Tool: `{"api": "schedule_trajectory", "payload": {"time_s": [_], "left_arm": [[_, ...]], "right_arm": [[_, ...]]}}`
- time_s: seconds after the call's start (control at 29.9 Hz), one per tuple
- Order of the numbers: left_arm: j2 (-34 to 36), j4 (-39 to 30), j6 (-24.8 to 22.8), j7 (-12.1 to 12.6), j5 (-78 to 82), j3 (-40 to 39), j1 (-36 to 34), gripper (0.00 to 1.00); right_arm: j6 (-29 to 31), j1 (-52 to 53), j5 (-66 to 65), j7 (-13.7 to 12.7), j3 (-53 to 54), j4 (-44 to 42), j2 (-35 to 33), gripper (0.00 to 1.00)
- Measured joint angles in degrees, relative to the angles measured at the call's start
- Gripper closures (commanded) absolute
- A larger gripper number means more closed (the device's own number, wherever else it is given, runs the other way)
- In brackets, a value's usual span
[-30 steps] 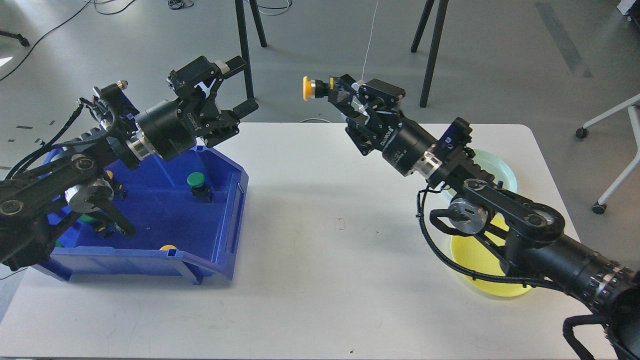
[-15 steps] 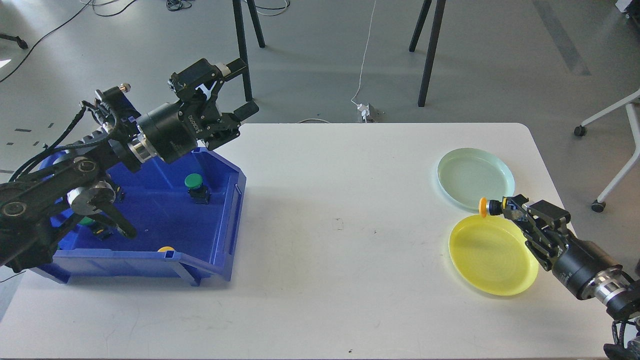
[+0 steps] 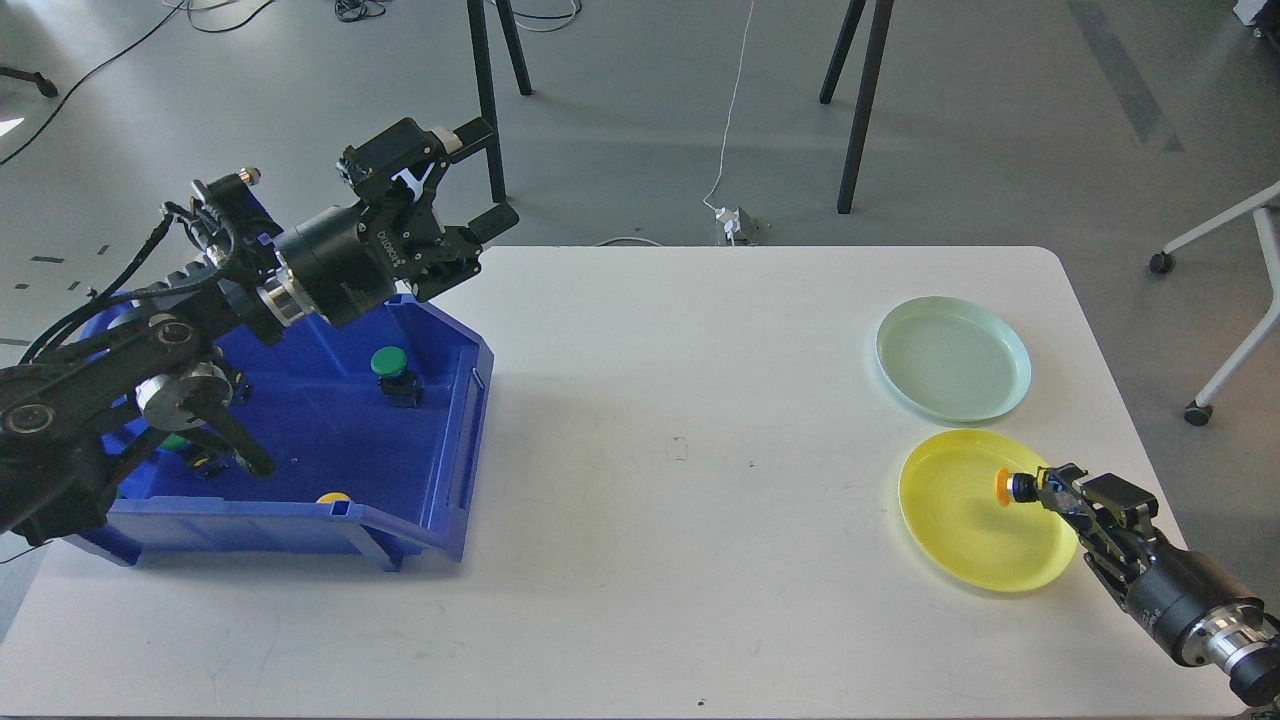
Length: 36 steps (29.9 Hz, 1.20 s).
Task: Pass button and place on color plate
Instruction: 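Carry the button with the right gripper and lower it onto the yellow plate, then open the right gripper and lift it away from the yellow plate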
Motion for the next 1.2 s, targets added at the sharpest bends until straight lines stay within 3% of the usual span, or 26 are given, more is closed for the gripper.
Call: {"api": "schedule_trajectory", "payload": {"time_s": [0.1, 0.23, 0.53, 1.04, 1.14, 1.2], "left_arm": [[0.0, 0.0, 0.0, 0.0, 0.0, 0.0, 0.0, 0.03], [0.0, 0.0, 0.0, 0.0, 0.0, 0.0, 0.0, 0.03], [0.0, 0.0, 0.0, 0.0, 0.0, 0.0, 0.0, 0.03], [0.0, 0.0, 0.0, 0.0, 0.0, 0.0, 0.0, 0.03], [0.0, 0.0, 0.0, 0.0, 0.0, 0.0, 0.0, 0.03], [0.0, 0.0, 0.0, 0.0, -0.3, -0.2, 0.0, 0.03]], "right_arm": [[0.0, 0.0, 0.0, 0.0, -0.7, -0.4, 0.8, 0.66], [0.0, 0.1, 0.0, 0.0, -0.8, -0.5, 2.2, 0.63], [0.0, 0.1, 0.1, 0.0, -0.2, -0.4, 3.4, 0.44], [-0.1, -0.1, 1.9, 0.0, -0.1, 0.1, 3.5, 0.36], [-0.1, -0.1, 1.9, 0.0, 0.3, 0.4, 4.1, 0.23], [0.0, 0.5, 1.9, 0.0, 1.2, 1.6, 4.7, 0.06]]}}
